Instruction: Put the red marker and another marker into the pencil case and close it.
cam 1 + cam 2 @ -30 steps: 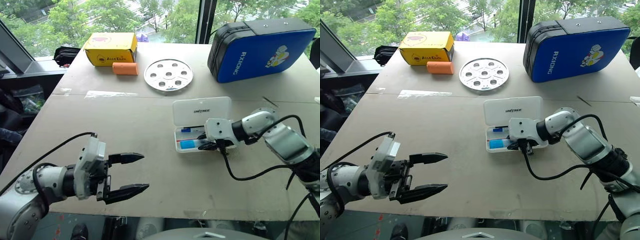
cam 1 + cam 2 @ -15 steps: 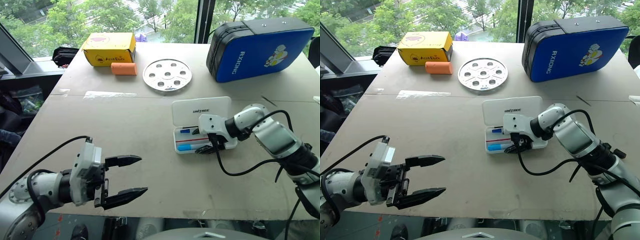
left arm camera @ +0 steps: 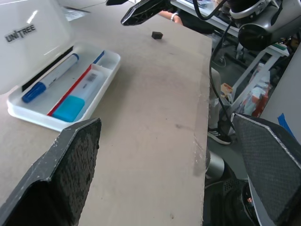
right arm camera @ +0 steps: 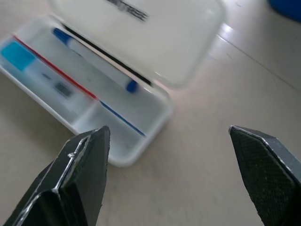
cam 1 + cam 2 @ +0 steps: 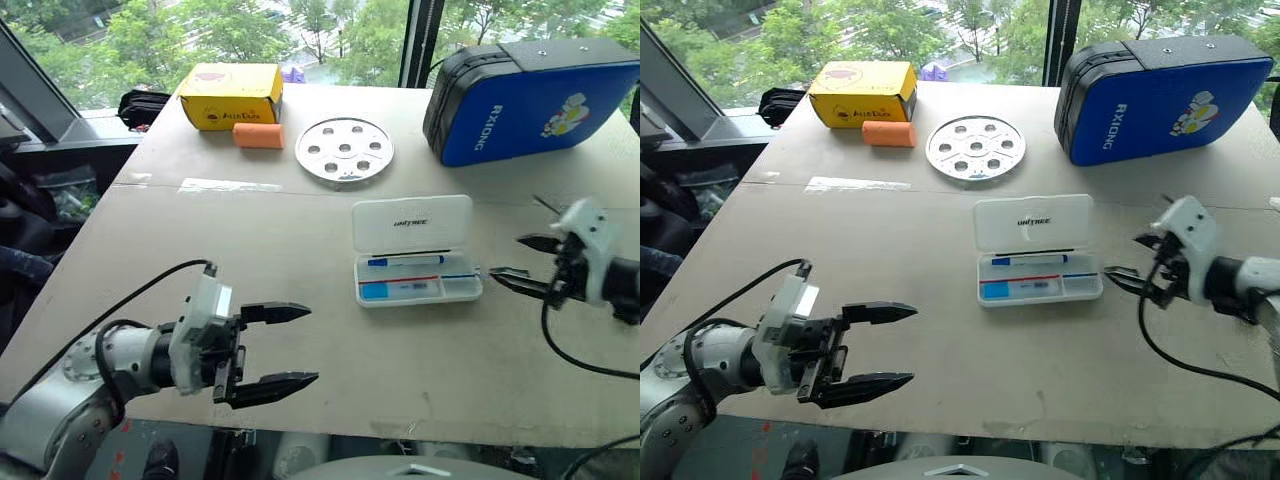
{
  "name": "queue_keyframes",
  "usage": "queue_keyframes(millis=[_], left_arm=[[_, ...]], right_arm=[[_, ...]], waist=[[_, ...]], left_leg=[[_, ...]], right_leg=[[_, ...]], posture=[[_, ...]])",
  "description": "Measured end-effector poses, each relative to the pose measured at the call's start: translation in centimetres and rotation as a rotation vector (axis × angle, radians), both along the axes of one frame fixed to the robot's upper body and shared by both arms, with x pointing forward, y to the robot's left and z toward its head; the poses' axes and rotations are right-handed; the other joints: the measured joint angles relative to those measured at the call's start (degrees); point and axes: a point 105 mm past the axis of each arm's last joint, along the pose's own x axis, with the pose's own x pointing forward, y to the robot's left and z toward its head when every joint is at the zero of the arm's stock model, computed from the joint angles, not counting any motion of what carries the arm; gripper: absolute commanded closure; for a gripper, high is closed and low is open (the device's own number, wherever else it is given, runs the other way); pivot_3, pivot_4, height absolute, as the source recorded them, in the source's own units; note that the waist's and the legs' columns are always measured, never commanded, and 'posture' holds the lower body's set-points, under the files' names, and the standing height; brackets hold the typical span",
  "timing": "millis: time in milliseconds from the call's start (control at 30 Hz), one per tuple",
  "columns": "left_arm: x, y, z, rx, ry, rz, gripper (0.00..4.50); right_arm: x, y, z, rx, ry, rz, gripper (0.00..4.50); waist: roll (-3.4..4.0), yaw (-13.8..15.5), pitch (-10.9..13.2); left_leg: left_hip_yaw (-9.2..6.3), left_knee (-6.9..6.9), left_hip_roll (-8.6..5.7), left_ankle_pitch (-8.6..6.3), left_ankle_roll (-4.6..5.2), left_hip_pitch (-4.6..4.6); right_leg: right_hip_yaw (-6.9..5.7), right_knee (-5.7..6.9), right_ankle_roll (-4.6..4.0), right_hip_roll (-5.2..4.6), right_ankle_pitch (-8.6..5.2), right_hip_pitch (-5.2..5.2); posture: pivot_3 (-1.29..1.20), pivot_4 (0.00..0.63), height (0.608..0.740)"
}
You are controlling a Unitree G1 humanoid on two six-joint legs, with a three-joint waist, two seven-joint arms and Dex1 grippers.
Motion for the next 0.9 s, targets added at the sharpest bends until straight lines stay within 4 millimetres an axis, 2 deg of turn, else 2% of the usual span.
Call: queue_keyframes(millis=[100, 133, 233, 367, 433, 567, 700, 800, 833, 867, 900], left_arm=[[0.3, -1.4, 0.3, -0.035, -0.017, -0.060, 0.00], [0.4, -2.2, 0.5, -0.051, -0.021, -0.097, 0.00], [0.6, -2.9, 0.5, -0.059, -0.015, -0.130, 0.00], [1.0, -3.1, 0.8, -0.058, -0.026, -0.144, 0.00], [1.0, -3.1, 0.8, -0.060, -0.025, -0.145, 0.00], [0.8, -3.1, 0.6, -0.072, 0.004, -0.141, 0.00], [0.3, -3.0, 0.4, -0.076, 0.023, -0.123, 0.00], [0.2, -3.2, 0.7, -0.075, 0.013, -0.116, 0.00], [0.2, -3.2, 0.8, -0.077, 0.011, -0.113, 0.00], [0.2, -3.2, 0.9, -0.076, 0.007, -0.106, 0.00], [0.3, -3.3, 0.9, -0.076, 0.007, -0.105, 0.00]], right_arm=[[-0.9, -5.4, -1.2, -0.076, 0.063, -0.347, 0.45], [-1.2, -8.0, -1.9, -0.096, 0.093, -0.509, 0.45], [-1.1, -8.9, -2.7, -0.137, 0.117, -0.531, 0.45], [-1.1, -8.4, -4.3, -0.299, 0.203, -0.325, 0.45], [-0.9, -9.5, -4.6, -0.346, 0.266, -0.262, 0.45], [0.3, -11.5, -4.1, -0.356, 0.296, -0.248, 0.45], [1.1, -11.7, -4.8, -0.321, 0.345, -0.207, 0.45], [1.6, -11.5, -4.9, -0.271, 0.373, -0.200, 1.21], [1.7, -11.4, -5.0, -0.256, 0.389, -0.190, 1.63], [1.8, -11.2, -5.2, -0.248, 0.403, -0.178, 2.25], [1.8, -11.2, -5.2, -0.246, 0.405, -0.176, 2.61]], waist=[[0.02, -0.51, -0.05], [-0.01, -0.66, -0.07], [0.03, -1.32, -0.07], [0.05, -1.61, -0.07], [0.05, -1.63, -0.06], [0.00, -1.59, -0.04], [-0.01, -1.59, -0.04], [-0.10, -1.63, -0.01], [-0.09, -1.63, -0.01], [-0.12, -1.64, -0.02], [-0.13, -1.65, -0.03]], left_leg=[[0.32, 0.01, -0.02, 0.00, 0.00, 0.21], [0.43, 0.00, -0.01, 0.00, 0.00, 0.32], [0.61, -0.14, 0.01, -0.01, 0.02, 0.65], [0.67, -0.17, 0.07, -0.03, 0.05, 0.66], [0.78, -0.15, 0.05, -0.05, 0.10, 0.67], [0.82, -0.11, 0.09, -0.07, 0.12, 0.70], [0.81, -0.11, 0.17, -0.07, 0.11, 0.70], [0.85, -0.08, 0.35, -0.06, 0.11, 0.72], [0.86, -0.08, 0.36, -0.06, 0.11, 0.73], [0.87, -0.08, 0.37, -0.06, 0.11, 0.74], [0.87, -0.07, 0.38, -0.07, 0.11, 0.75]], right_leg=[[0.25, 0.01, -0.01, 0.14, 0.00, 0.07], [0.34, 0.01, -0.01, 0.19, -0.01, 0.14], [0.53, 0.02, 0.01, 0.25, -0.02, 0.31], [0.62, -0.02, 0.04, 0.32, -0.03, 0.31], [0.72, -0.04, 0.04, 0.29, -0.02, 0.31], [0.77, -0.04, 0.04, 0.30, -0.02, 0.32], [0.77, -0.04, 0.04, 0.31, -0.02, 0.32], [0.77, -0.04, 0.04, 0.35, -0.02, 0.33], [0.78, -0.03, 0.03, 0.35, -0.02, 0.33], [0.78, -0.04, 0.03, 0.36, -0.02, 0.34], [0.78, -0.04, 0.03, 0.36, -0.02, 0.34]], posture=[[0.00, 0.150, 0.740], [0.00, 0.150, 0.740], [0.00, 0.150, 0.740], [0.00, 0.150, 0.740], [0.00, 0.150, 0.740], [0.00, 0.150, 0.740], [0.00, 0.150, 0.740], [0.00, 0.150, 0.740], [0.00, 0.150, 0.740], [0.00, 0.150, 0.740], [0.00, 0.150, 0.740]])
